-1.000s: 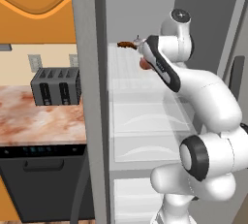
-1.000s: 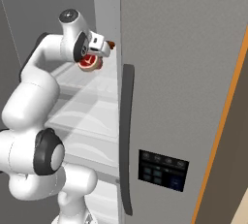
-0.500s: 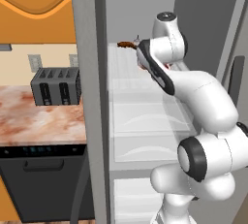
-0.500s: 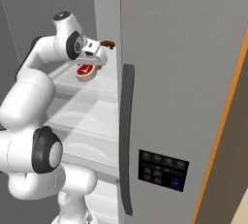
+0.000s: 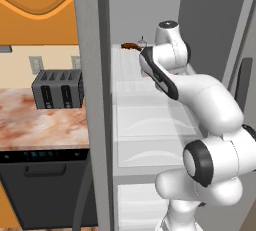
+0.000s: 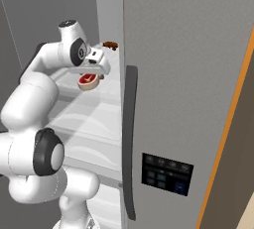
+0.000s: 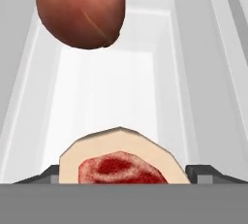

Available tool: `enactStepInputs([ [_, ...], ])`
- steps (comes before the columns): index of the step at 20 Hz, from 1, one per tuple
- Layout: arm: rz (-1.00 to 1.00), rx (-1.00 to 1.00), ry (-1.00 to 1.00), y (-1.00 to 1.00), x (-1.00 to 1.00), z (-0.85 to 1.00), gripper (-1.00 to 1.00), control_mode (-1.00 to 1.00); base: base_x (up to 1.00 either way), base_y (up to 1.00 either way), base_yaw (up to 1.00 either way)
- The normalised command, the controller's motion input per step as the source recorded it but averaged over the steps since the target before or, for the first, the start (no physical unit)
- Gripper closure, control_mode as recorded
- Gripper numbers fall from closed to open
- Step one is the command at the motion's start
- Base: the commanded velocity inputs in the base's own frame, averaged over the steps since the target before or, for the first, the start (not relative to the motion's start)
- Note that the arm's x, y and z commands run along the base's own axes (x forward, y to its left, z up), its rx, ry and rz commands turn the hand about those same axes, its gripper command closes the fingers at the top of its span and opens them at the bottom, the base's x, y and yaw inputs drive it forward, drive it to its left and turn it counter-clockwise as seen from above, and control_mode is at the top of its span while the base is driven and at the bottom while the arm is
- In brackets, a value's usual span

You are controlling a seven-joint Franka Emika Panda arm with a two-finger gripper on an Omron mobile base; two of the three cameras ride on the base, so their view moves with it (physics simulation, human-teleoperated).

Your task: Transport the steak and onion to the fridge. Place the steak on the rack containing meat and place the onion on the rack containing the vegetable, ensuring meats and vegetables are on different racks.

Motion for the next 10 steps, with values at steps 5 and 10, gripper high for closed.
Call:
enactStepInputs([
  [5, 0.0, 0.0, 0.04, 0.01, 0.4, -0.63, 1.0, -1.0, 0.0, 0.0, 0.0],
  [10, 0.0, 0.0, 0.16, 0.03, 0.6, -0.52, 1.0, -1.0, 0.0, 0.0, 0.0],
])
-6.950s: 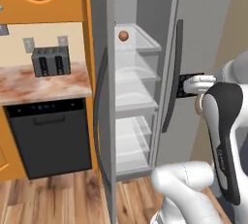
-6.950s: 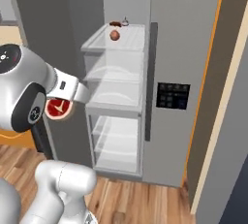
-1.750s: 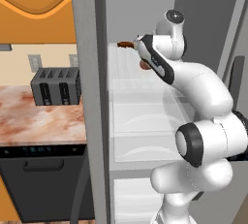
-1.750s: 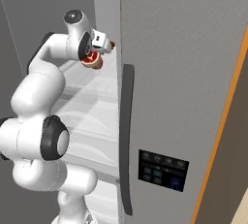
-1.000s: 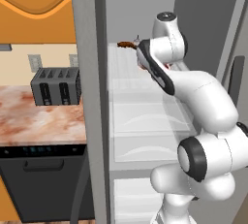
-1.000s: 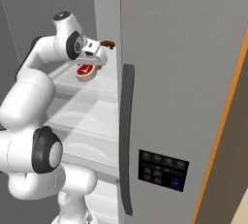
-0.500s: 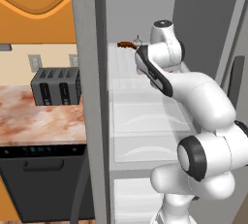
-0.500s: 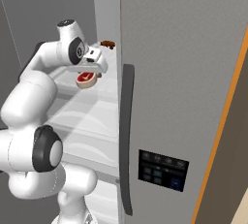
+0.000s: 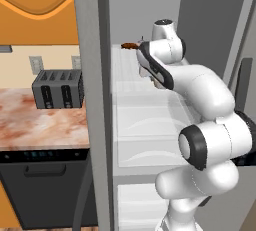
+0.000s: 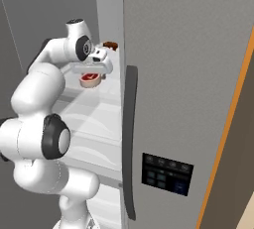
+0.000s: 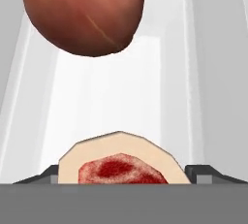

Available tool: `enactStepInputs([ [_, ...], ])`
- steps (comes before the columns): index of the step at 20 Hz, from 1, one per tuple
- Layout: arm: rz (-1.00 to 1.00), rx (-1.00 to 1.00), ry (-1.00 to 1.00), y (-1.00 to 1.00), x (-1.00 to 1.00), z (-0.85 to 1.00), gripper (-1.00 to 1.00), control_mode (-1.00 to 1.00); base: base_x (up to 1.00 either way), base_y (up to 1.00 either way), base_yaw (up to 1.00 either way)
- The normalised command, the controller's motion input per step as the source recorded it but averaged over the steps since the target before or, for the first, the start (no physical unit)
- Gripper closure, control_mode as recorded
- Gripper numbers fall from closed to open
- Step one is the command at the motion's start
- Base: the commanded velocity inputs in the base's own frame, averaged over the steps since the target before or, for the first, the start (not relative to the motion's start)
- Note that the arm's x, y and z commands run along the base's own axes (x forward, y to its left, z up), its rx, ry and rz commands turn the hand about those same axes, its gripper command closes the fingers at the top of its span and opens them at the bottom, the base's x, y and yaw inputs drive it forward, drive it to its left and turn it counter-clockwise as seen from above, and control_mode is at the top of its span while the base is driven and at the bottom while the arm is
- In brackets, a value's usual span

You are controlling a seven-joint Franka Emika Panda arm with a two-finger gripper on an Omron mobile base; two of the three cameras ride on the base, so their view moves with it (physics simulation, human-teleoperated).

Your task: Transport the steak and onion to the fridge. Place the steak on the rack containing meat and place the onion on the rack containing the vegetable, ensuring meats and vegetables are on different racks.

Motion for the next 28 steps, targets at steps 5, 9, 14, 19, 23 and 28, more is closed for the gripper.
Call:
enactStepInputs([
  [5, 0.0, 0.0, 0.08, 0.13, 0.91, -0.43, 1.0, -1.0, 0.0, 0.0, 0.0],
  [9, 0.0, 0.0, 0.01, 0.13, 0.82, -0.39, -1.0, -1.0, 0.0, 0.0, 0.0],
  [14, 0.0, 0.0, 0.0, 0.07, 0.35, -0.24, -1.0, -1.0, 0.0, 0.0, 0.0],
  [19, 0.0, 0.0, -0.03, 0.0, -0.07, 0.0, -1.0, -1.0, 0.0, 0.0, 0.0],
  [23, 0.0, 0.0, -0.03, 0.0, -0.3, 0.01, -1.0, -1.0, 0.0, 0.0, 0.0],
  [28, 0.0, 0.0, -0.1, -0.02, -0.7, 0.15, -1.0, -1.0, 0.0, 0.0, 0.0],
])
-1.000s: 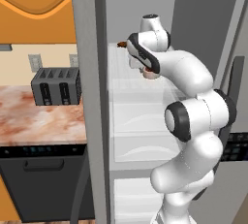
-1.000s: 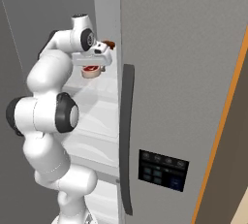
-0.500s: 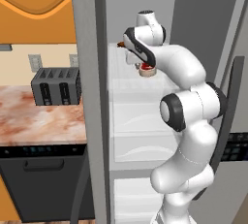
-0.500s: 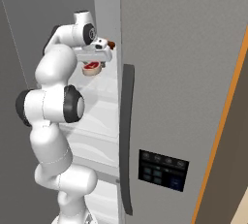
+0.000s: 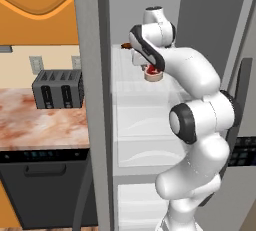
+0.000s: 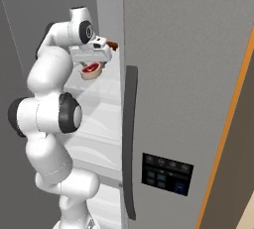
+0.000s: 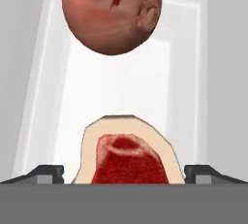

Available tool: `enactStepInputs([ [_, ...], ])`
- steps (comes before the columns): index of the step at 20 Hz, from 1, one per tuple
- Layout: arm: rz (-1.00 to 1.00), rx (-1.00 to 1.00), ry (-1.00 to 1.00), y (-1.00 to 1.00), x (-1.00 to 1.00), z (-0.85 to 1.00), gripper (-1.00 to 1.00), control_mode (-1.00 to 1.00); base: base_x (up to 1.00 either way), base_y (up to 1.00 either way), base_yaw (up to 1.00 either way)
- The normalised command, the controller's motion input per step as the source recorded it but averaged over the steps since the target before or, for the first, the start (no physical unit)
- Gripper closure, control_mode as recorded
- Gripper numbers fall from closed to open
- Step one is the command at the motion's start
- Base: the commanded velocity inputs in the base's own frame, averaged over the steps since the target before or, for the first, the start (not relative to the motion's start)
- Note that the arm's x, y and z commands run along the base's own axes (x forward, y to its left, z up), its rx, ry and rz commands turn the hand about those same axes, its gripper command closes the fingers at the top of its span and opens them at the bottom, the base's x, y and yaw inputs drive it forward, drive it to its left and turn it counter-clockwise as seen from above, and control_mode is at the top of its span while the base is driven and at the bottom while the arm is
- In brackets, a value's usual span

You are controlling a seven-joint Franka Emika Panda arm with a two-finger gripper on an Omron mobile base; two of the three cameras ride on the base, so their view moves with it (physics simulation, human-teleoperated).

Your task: Transport the steak and onion to the fridge. Place the steak on the rack containing meat and place the onion on the rack containing the vegetable, ensuring meats and vegetables are on different racks.

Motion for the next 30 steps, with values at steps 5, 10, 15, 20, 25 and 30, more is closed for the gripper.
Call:
enactStepInputs([
  [5, 0.0, 0.0, -0.15, -0.1, -1.0, 0.09, -1.0, -1.0, 0.0, 0.0, 0.0],
  [10, 0.0, 0.01, -0.15, -0.08, -1.0, 0.02, -1.0, -1.0, 0.0, 0.0, 0.0],
  [15, 0.0, 0.0, -0.23, -0.02, -1.0, 0.23, -1.0, -1.0, 0.0, 0.0, 0.0],
  [20, 0.0, 0.0, -0.21, 0.0, -1.0, 0.46, -1.0, -1.0, 0.0, 0.0, 0.0],
  [25, 0.0, 0.01, -0.13, 0.0, -1.0, 0.5, -1.0, -1.0, 0.0, 0.0, 0.0],
  [30, 0.0, 0.03, -0.08, 0.0, -1.0, 0.46, -1.0, -1.0, 0.0, 0.0, 0.0],
])
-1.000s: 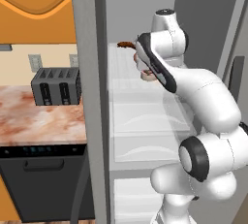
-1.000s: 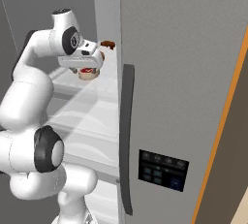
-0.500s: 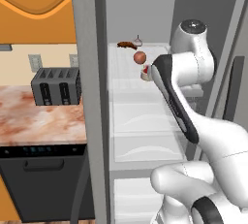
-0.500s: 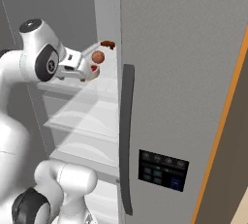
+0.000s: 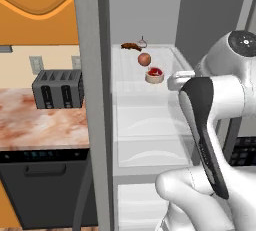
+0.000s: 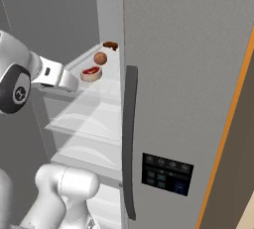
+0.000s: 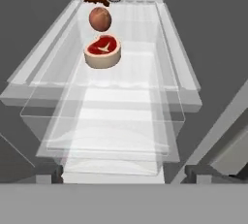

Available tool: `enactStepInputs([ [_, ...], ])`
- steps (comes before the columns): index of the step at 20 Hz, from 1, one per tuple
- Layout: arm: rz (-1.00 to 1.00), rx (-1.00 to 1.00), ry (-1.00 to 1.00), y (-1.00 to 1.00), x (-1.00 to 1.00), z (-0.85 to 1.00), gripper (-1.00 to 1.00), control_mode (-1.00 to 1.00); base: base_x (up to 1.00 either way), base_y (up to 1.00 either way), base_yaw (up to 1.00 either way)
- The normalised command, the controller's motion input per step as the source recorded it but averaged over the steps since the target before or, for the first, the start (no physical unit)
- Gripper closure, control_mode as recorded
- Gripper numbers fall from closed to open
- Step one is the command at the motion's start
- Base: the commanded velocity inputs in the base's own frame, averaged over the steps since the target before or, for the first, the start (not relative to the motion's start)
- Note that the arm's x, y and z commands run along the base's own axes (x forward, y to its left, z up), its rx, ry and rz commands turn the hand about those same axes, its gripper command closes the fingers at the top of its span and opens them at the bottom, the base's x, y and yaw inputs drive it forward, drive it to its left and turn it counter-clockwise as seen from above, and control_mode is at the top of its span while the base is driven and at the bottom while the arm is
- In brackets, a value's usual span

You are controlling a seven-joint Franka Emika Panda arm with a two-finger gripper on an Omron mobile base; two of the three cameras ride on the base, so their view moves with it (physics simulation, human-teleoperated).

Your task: Transport the steak and onion to the fridge. Place the steak on the rack containing meat and place the onion on the rack containing the vegetable, ensuring meats and vegetables are on different racks.

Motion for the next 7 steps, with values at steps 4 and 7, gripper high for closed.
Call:
enactStepInputs([
  [4, 0.0, 0.04, -0.02, 0.0, -1.0, 0.49, -1.0, -1.0, 0.0, 0.0, 0.0],
  [7, 0.0, 0.01, 0.0, -0.01, -1.0, 0.1, -1.0, -1.0, 0.0, 0.0, 0.0],
])
